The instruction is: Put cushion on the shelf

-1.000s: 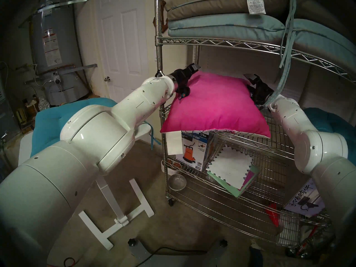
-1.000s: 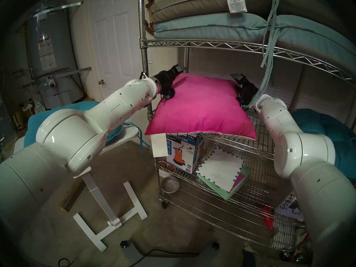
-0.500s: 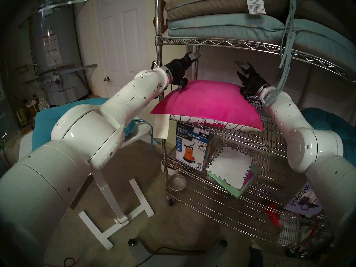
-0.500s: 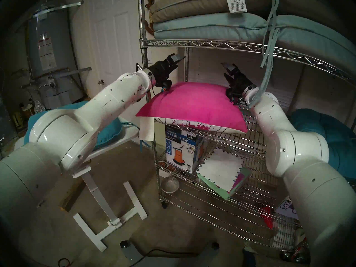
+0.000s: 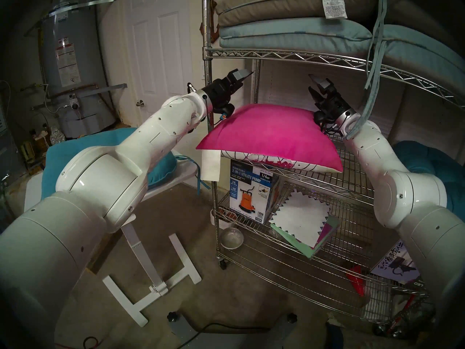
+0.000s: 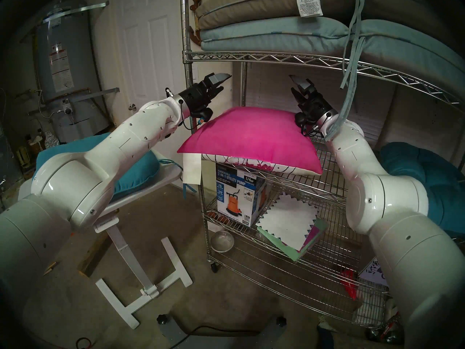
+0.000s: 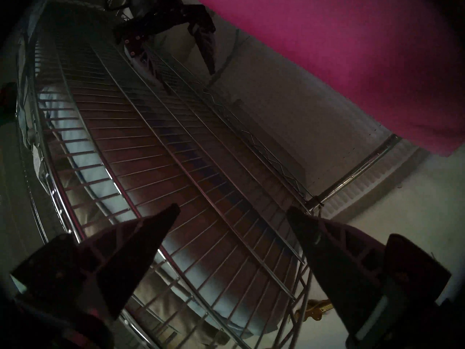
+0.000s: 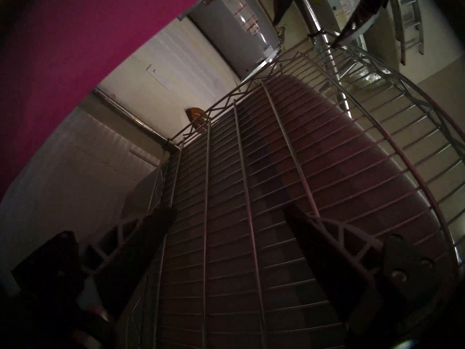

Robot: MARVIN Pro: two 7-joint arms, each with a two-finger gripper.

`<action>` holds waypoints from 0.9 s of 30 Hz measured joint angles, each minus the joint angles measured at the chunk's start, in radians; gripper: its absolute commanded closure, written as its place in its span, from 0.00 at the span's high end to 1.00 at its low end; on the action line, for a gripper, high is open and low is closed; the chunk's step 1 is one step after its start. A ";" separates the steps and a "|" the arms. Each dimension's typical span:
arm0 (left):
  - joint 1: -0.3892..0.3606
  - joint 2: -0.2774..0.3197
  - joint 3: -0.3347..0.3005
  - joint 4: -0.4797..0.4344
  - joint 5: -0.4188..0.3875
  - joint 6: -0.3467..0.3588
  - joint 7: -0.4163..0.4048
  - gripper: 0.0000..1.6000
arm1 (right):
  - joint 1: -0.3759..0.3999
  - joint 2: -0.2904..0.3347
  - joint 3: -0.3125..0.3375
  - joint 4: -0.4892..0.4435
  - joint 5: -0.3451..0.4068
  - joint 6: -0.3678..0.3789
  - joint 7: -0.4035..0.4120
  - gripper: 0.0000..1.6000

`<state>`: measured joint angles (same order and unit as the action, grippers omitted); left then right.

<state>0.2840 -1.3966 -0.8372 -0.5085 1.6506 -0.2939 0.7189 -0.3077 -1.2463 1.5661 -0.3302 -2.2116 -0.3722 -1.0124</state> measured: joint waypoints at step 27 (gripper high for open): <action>0.128 0.147 -0.041 -0.075 -0.021 -0.069 0.132 1.00 | -0.061 -0.002 -0.027 -0.119 -0.002 -0.035 -0.209 1.00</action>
<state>0.4120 -1.2494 -0.8783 -0.5835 1.6294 -0.3633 0.8507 -0.3692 -1.2486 1.5386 -0.4494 -2.2135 -0.4067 -1.2209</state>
